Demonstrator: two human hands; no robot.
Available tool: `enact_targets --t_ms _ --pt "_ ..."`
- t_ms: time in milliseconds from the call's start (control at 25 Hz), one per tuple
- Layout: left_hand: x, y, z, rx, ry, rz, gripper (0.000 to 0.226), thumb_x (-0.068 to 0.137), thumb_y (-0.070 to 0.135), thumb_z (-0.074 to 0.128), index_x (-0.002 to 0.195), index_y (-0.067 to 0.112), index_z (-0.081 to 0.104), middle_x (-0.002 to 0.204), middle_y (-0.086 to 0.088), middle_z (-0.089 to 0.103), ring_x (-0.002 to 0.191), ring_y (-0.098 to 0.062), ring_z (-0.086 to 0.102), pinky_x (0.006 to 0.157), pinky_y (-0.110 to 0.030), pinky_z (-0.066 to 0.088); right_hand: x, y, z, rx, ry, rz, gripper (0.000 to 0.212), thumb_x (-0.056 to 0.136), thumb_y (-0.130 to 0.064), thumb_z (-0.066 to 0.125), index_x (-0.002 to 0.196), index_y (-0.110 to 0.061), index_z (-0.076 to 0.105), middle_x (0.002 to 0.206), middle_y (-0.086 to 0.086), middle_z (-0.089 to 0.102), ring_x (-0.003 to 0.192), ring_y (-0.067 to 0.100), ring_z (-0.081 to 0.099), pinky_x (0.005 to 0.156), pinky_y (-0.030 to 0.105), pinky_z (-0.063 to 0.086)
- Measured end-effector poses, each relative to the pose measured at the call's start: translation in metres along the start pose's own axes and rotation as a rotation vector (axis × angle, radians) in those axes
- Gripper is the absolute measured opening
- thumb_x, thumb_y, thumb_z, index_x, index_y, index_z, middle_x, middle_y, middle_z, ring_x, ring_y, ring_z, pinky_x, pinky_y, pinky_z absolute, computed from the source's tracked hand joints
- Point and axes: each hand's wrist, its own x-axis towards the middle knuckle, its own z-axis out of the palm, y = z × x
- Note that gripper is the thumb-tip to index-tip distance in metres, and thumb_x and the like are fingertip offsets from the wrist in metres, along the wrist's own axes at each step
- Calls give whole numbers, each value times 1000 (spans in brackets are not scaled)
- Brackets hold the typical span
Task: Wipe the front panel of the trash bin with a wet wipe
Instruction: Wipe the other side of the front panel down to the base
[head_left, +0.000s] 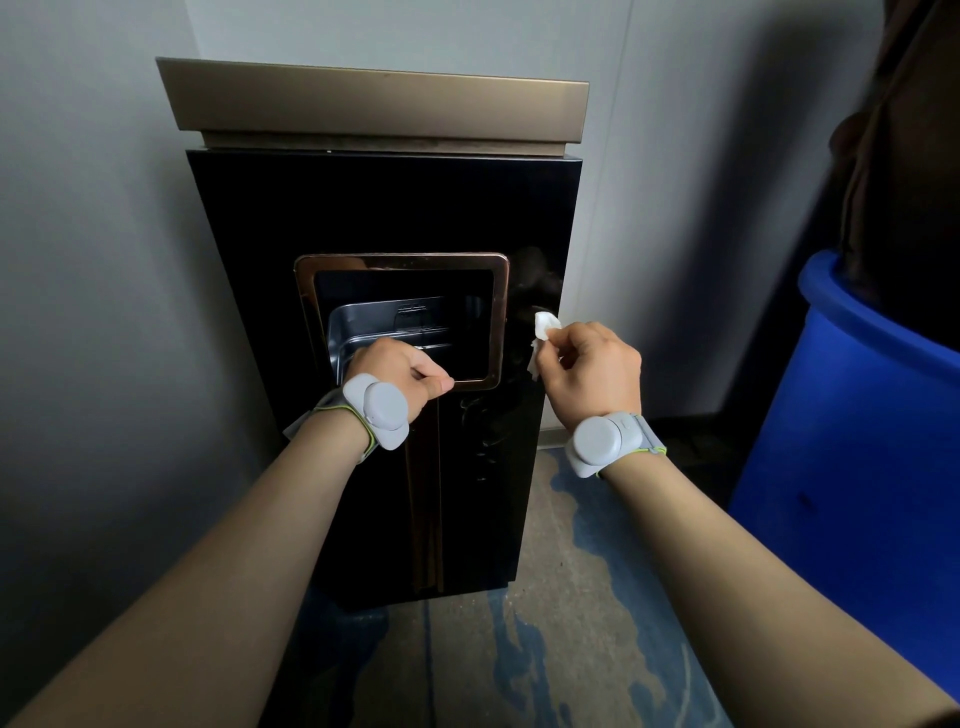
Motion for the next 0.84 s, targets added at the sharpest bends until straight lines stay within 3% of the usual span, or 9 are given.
enact_targets --t_ms 240,400,640,840 --pt "0 2 0 -17 -3 -14 5 82 26 77 79 30 79 76 18 72 81 -8 69 79 -24 54 0 7 -2 -10 21 36 13 88 -20 66 78 -11 65 81 5 66 76 27 59 68 32 45" --pt "0 1 0 -22 -7 -20 4 82 27 77 80 30 79 80 14 75 82 -9 70 83 -29 56 -6 4 -3 89 91 5 17 84 -20 73 72 -17 62 70 -4 63 66 17 57 66 27 46" --pt "0 1 0 -21 -5 -12 3 82 27 77 81 29 79 80 13 75 81 -8 70 82 -27 57 -18 0 12 99 -97 -191 6 87 -19 74 89 -13 74 82 1 70 75 20 64 71 26 47" --pt "0 -1 0 -24 4 -13 3 82 27 77 82 28 79 79 12 75 80 -8 70 80 -25 56 -18 -1 20 70 -125 -184 11 91 -18 70 94 -9 75 90 7 70 85 29 65 75 40 52"
